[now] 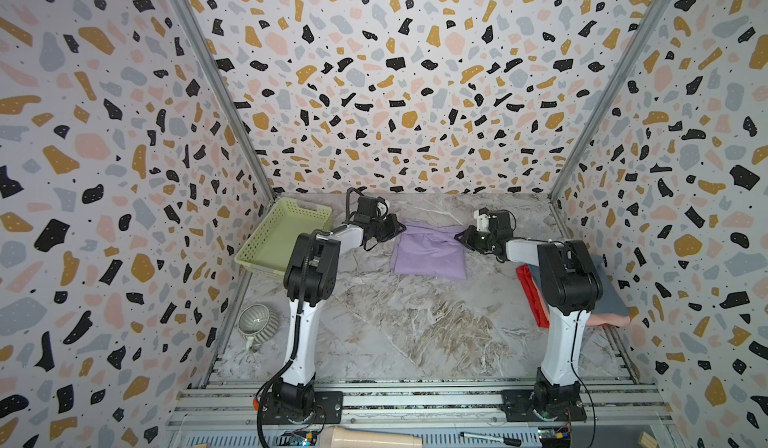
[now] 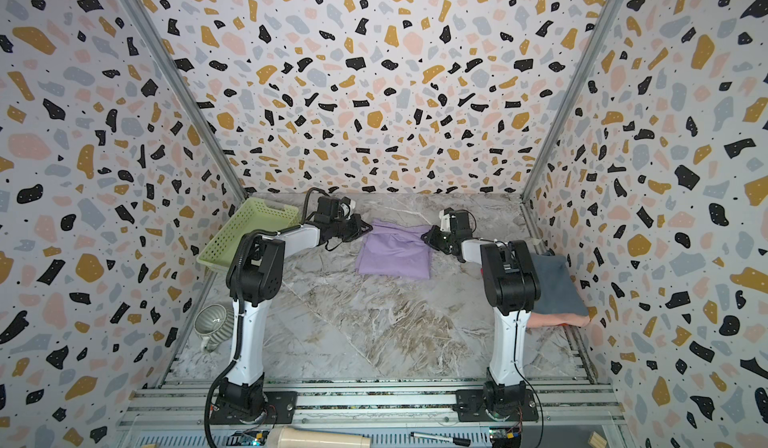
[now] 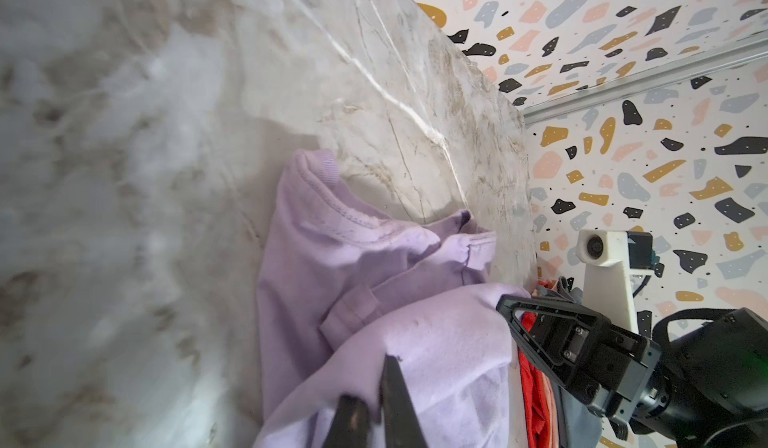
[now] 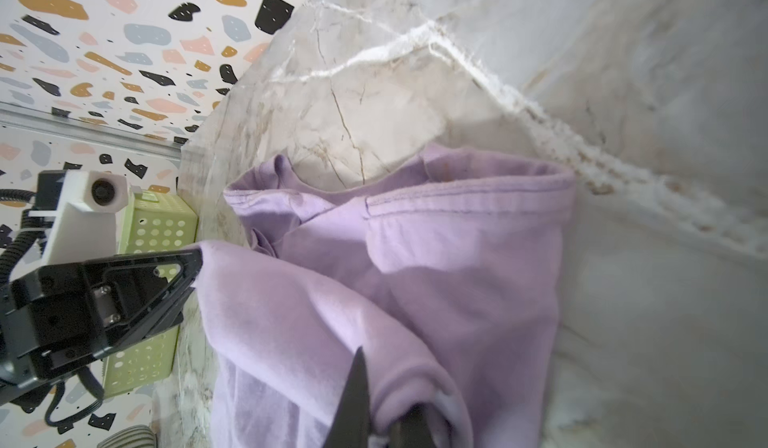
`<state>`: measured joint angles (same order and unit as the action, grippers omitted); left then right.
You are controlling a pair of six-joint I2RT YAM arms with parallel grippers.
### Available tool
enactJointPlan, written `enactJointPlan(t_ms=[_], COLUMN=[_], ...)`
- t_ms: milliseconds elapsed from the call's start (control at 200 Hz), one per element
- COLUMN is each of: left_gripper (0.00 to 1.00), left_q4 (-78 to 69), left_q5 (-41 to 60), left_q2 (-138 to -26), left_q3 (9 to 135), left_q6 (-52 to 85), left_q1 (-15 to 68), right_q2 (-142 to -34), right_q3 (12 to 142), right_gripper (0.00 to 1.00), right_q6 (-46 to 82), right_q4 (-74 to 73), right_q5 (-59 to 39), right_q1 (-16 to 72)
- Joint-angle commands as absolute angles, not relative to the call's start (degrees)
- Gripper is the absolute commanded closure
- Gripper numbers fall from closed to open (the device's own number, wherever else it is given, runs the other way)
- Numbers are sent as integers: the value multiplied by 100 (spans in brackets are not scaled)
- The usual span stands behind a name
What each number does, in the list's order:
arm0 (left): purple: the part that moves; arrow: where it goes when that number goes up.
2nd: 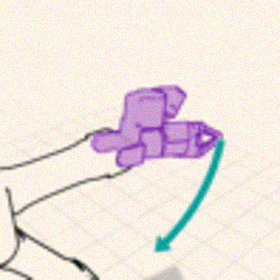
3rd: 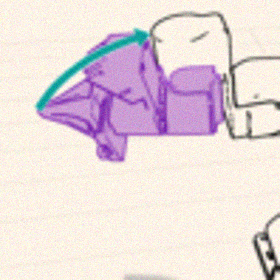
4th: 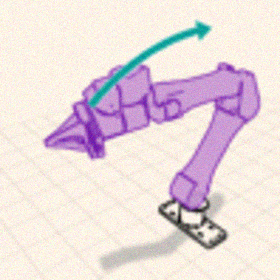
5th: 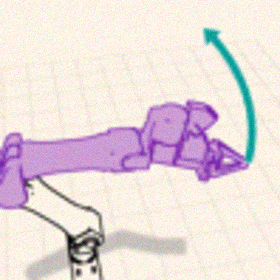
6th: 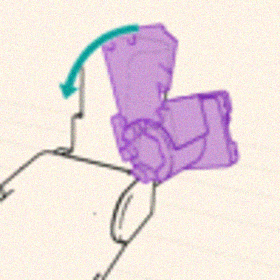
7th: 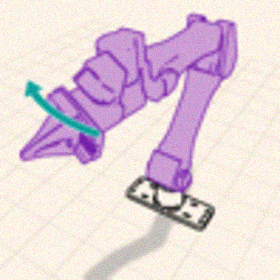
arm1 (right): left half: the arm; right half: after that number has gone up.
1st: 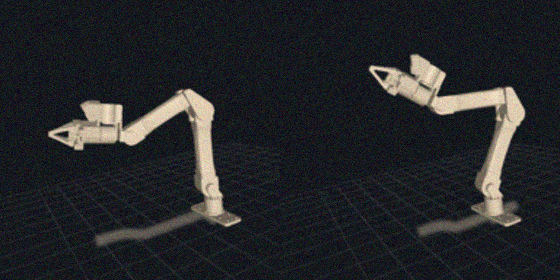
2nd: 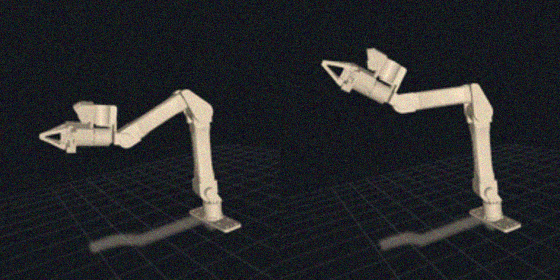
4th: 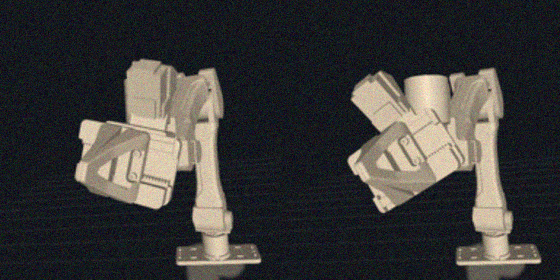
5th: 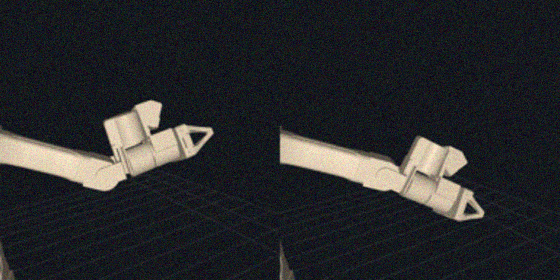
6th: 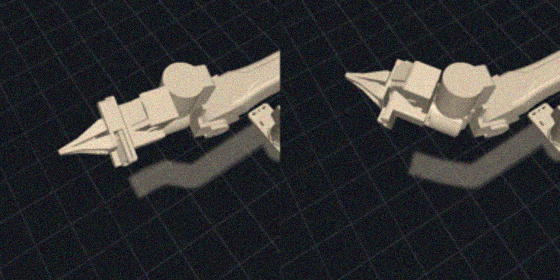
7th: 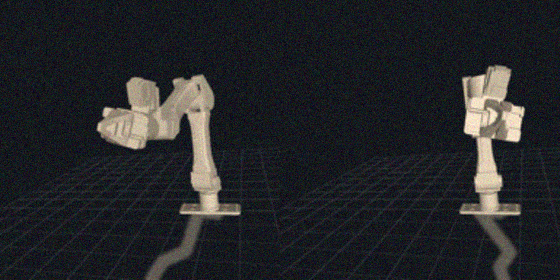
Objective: Fold and stack the t-shirts
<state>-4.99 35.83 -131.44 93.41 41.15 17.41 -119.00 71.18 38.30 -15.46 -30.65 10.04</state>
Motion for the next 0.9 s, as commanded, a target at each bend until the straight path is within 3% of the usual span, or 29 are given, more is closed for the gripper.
enactJointPlan(t_ms=[0, 395, 601, 636, 686, 751, 811, 891], left_gripper=[93, 100, 97, 95, 91, 66, 56, 44], left_q4=[-660, -911, -1124, -1257, -1400, -2075, -2550, -2834], left_q5=[3709, 3700, 3866, 3902, 3894, 3850, 3775, 3700], left_q2=[-12993, -12190, -13140, -13364, -13647, -13872, -13963, -14004], left_q3=[9241, 8883, 9855, 10047, 10277, 10377, 10395, 10432], left_q6=[4104, 4050, 4342, 4453, 4585, 4939, 5234, 5355], left_q1=[1749, 1744, 1748, 1749, 1735, 1715, 1676, 1604], right_q2=[-11679, -10826, -11653, -11893, -12169, -12407, -12575, -12605], right_q3=[7151, 6903, 7680, 7836, 7993, 8026, 8090, 8054], right_gripper=[96, 99, 94, 90, 77, 57, 37, 30], right_q6=[3832, 3674, 3876, 3960, 4039, 4225, 4405, 4447], right_q4=[-1649, -1668, -1774, -1860, -2054, -2565, -3085, -3573], right_q5=[-3145, -2958, -2965, -3026, -3006, -2950, -3187, -3212], right_q1=[976, 942, 867, 847, 795, 712, 622, 564])
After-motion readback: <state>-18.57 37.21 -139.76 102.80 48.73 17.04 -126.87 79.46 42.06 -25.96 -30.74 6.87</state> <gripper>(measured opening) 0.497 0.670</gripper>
